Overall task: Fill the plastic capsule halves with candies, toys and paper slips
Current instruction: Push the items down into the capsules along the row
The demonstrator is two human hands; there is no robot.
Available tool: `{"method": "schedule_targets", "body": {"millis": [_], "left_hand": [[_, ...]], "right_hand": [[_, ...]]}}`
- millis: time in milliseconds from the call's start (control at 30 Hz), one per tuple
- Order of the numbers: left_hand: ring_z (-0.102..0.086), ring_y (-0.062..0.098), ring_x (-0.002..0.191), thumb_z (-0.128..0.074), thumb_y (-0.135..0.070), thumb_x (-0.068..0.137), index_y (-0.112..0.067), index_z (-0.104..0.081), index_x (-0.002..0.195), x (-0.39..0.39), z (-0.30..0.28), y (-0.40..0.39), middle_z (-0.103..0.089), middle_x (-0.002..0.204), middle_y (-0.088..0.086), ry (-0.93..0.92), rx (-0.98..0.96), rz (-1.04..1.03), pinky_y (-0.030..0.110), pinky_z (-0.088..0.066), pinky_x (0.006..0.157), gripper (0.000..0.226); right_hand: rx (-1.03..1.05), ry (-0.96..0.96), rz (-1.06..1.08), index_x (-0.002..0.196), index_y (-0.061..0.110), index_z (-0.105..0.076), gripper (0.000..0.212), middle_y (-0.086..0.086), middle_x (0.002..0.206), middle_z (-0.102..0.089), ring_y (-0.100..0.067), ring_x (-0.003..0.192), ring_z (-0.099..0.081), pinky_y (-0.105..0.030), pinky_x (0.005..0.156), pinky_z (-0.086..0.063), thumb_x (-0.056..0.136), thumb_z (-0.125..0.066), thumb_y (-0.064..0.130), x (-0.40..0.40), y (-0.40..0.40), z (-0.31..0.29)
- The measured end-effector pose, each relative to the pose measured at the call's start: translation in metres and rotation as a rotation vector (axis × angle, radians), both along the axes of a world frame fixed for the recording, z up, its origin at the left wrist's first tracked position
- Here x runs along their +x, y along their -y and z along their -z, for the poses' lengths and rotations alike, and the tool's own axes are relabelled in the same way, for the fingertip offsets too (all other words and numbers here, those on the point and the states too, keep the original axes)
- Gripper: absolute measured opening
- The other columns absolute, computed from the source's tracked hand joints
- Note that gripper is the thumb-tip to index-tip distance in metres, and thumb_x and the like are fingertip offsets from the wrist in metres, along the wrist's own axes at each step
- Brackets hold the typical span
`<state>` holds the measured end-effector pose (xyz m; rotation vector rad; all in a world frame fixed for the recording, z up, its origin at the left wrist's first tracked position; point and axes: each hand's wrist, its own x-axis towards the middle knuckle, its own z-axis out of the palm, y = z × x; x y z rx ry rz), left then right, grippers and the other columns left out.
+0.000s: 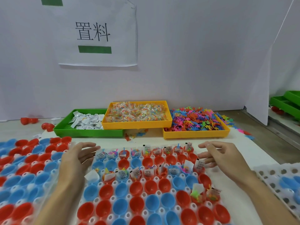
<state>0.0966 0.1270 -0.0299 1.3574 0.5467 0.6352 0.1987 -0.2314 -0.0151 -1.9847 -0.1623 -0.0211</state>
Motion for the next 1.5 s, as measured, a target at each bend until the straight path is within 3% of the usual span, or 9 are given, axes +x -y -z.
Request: {"method": "schedule_targets", "body": {"millis": [167, 367, 500, 633, 767, 867, 967, 1100, 1500], "left_hand": [[-0.065, 0.016, 0.093, -0.040, -0.026, 0.100, -0.007, -0.070, 0.096, -0.001, -0.001, 0.001, -0.074, 0.096, 0.007, -0.018, 0.007, 0.000, 0.025, -0.044, 0.075, 0.036], [-0.066, 0.019, 0.090, -0.042, -0.022, 0.098, -0.004, -0.069, 0.095, 0.002, 0.001, -0.001, -0.074, 0.094, 0.009, -0.009, -0.007, -0.018, 0.027, -0.045, 0.073, 0.032], [-0.067, 0.020, 0.088, -0.044, -0.022, 0.097, -0.005, -0.069, 0.091, 0.002, 0.003, -0.003, -0.075, 0.092, 0.010, 0.008, -0.037, -0.022, 0.028, -0.047, 0.074, 0.031], [-0.068, 0.021, 0.090, -0.045, -0.021, 0.096, -0.006, -0.070, 0.090, 0.002, 0.005, -0.004, -0.076, 0.092, 0.010, 0.017, -0.047, -0.022, 0.029, -0.048, 0.075, 0.030], [-0.069, 0.022, 0.091, -0.046, -0.021, 0.094, -0.007, -0.070, 0.088, 0.004, 0.008, -0.007, -0.076, 0.093, 0.011, 0.022, -0.051, -0.014, 0.029, -0.048, 0.074, 0.028], [-0.069, 0.023, 0.091, -0.047, -0.021, 0.094, -0.008, -0.070, 0.086, 0.005, 0.009, -0.009, -0.076, 0.092, 0.011, 0.026, -0.054, -0.012, 0.030, -0.048, 0.075, 0.028], [-0.069, 0.022, 0.090, -0.046, -0.020, 0.093, -0.009, -0.071, 0.084, 0.006, 0.010, -0.009, -0.076, 0.090, 0.009, 0.022, -0.045, -0.008, 0.029, -0.048, 0.074, 0.028], [-0.069, 0.020, 0.089, -0.046, -0.017, 0.093, -0.010, -0.071, 0.084, 0.006, 0.010, -0.008, -0.076, 0.087, 0.006, 0.017, -0.021, -0.016, 0.027, -0.046, 0.073, 0.027], [-0.067, 0.023, 0.094, -0.041, -0.012, 0.097, -0.007, -0.070, 0.090, 0.005, 0.012, -0.009, -0.076, 0.087, 0.003, -0.003, 0.043, -0.015, 0.027, -0.047, 0.075, 0.030]], "right_hand": [[-0.128, 0.152, 0.010, 0.091, 0.021, -0.075, 0.025, 0.006, 0.076, -0.074, -0.005, 0.067, -0.068, -0.013, 0.060, -0.046, 0.101, -0.053, 0.016, 0.006, -0.007, -0.005], [-0.348, 0.258, -0.303, 0.096, 0.031, -0.075, 0.029, 0.025, 0.089, -0.069, 0.013, 0.088, -0.063, -0.013, 0.075, -0.045, 0.103, -0.047, 0.035, 0.018, -0.059, -0.046], [-0.547, 0.263, -0.522, 0.099, 0.005, -0.071, 0.051, -0.017, 0.100, -0.073, -0.029, 0.085, -0.067, -0.044, 0.082, -0.053, 0.104, -0.039, 0.045, 0.032, -0.101, -0.061], [-0.630, 0.199, -0.620, 0.095, -0.007, -0.064, 0.060, -0.028, 0.114, -0.066, -0.043, 0.102, -0.064, -0.053, 0.093, -0.050, 0.106, -0.034, 0.044, 0.038, -0.124, -0.063], [-0.531, 0.188, -0.497, 0.100, 0.007, -0.075, 0.049, -0.008, 0.101, -0.076, -0.023, 0.097, -0.070, -0.041, 0.094, -0.052, 0.107, -0.037, 0.037, 0.054, -0.109, -0.079], [-0.478, 0.167, -0.416, 0.088, 0.013, -0.078, 0.042, 0.003, 0.085, -0.077, -0.011, 0.082, -0.071, -0.031, 0.081, -0.055, 0.106, -0.044, 0.030, 0.060, -0.079, -0.086], [-0.554, 0.189, -0.443, 0.080, 0.021, -0.078, 0.028, 0.007, 0.078, -0.076, -0.004, 0.075, -0.069, -0.026, 0.076, -0.055, 0.099, -0.057, 0.021, 0.060, -0.053, -0.082], [-0.636, 0.171, -0.520, 0.078, 0.039, -0.075, 0.022, 0.024, 0.079, -0.073, 0.007, 0.080, -0.067, -0.005, 0.069, -0.048, 0.087, -0.076, 0.019, 0.056, -0.033, -0.074], [-0.673, 0.146, -0.515, 0.074, 0.042, -0.075, 0.019, 0.026, 0.077, -0.072, 0.007, 0.080, -0.067, -0.012, 0.068, -0.051, 0.085, -0.078, 0.026, 0.057, -0.027, -0.055]]}}
